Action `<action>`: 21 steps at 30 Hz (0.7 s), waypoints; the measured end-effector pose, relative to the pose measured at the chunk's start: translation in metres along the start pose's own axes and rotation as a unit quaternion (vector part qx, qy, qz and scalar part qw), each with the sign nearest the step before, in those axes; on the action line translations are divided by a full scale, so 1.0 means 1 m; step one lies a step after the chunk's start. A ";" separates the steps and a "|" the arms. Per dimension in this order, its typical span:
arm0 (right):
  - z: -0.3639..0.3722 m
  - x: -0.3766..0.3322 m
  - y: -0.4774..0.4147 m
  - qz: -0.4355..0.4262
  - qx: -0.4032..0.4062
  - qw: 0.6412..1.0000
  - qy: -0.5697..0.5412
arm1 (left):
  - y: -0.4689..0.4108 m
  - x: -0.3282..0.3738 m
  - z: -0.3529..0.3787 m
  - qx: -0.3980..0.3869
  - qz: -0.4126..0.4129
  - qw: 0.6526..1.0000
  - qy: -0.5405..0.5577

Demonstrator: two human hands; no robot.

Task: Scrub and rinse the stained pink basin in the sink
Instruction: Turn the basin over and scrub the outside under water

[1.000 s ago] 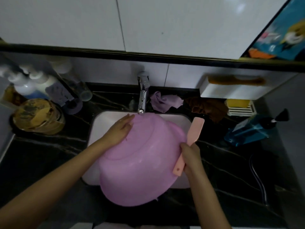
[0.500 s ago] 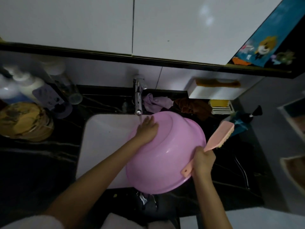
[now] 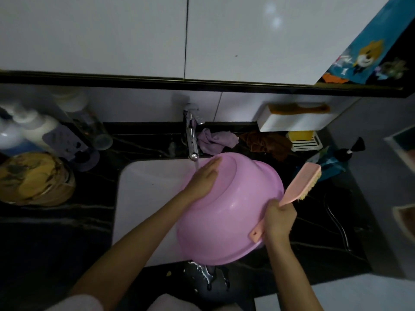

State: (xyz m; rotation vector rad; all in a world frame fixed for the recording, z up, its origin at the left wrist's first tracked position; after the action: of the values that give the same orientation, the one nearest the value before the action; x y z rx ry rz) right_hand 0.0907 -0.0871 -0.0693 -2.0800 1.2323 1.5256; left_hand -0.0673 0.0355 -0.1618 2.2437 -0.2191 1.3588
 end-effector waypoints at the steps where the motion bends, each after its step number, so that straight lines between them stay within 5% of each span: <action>1: -0.001 -0.001 0.000 -0.001 0.000 1.000 -0.001 | -0.002 -0.010 -0.006 0.009 -0.042 0.999 0.016; 5: -0.001 -0.001 -0.002 -0.006 0.002 1.000 -0.003 | 0.017 -0.034 -0.004 0.023 -0.177 0.983 -0.047; 7: -0.001 -0.001 -0.003 -0.006 0.000 1.000 -0.004 | 0.025 -0.017 0.011 -0.011 -0.123 0.985 -0.124; 11: -0.002 -0.002 -0.004 -0.015 -0.003 1.000 -0.005 | 0.008 -0.004 0.002 0.017 -0.018 1.000 -0.001; 21: -0.002 0.003 -0.007 -0.007 -0.008 1.000 -0.006 | 0.060 -0.052 -0.010 -0.001 -0.261 0.965 0.027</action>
State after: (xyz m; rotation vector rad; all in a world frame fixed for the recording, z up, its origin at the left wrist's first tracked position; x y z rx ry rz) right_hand 0.0972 -0.0857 -0.0725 -2.0809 1.2040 1.5443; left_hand -0.1236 -0.0172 -0.1825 2.0544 0.3675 1.1205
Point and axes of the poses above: each hand's wrist, its own y-axis away from the middle knuckle, its own z-axis out of the palm, x = y × z, the point moved 3 cm from there along -y, towards the middle knuckle, and after that the axes turned 5 degrees about -z, right-handed, at the moved point
